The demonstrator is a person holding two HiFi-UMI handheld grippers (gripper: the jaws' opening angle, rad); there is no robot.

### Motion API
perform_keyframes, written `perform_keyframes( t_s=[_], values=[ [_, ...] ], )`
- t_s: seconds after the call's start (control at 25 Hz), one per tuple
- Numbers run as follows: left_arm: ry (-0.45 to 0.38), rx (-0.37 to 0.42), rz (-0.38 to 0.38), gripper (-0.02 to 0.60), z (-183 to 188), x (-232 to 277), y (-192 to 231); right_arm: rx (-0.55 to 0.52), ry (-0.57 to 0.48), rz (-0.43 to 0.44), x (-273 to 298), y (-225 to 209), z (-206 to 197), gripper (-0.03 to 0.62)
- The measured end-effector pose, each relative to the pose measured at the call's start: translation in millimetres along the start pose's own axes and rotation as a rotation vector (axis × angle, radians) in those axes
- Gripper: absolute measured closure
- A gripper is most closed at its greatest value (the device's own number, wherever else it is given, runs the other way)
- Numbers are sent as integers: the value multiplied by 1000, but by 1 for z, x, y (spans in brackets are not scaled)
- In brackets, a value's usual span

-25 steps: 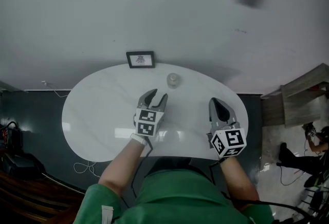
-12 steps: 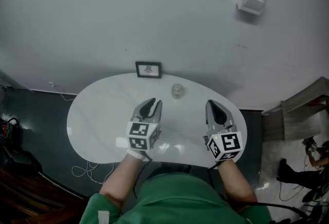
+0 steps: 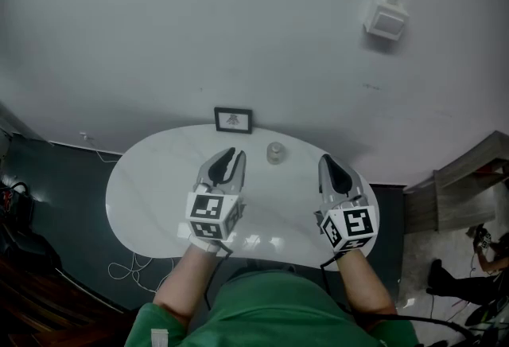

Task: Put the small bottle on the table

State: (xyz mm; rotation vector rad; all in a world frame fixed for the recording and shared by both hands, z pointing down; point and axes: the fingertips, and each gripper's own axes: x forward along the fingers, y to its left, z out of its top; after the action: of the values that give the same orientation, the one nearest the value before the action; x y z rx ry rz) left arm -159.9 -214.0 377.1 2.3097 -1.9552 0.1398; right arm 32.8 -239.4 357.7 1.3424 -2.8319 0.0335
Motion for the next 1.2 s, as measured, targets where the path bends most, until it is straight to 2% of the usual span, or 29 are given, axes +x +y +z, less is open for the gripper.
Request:
perform_keyframes(
  t_s=[0.36, 1.2],
  values=[
    [-56, 32, 25, 500, 27, -6, 0, -13, -37, 1, -4, -3, 18, 599],
    [-39, 24, 19, 500, 20, -7, -6, -8, -35, 16, -4, -2, 15, 599]
  ],
)
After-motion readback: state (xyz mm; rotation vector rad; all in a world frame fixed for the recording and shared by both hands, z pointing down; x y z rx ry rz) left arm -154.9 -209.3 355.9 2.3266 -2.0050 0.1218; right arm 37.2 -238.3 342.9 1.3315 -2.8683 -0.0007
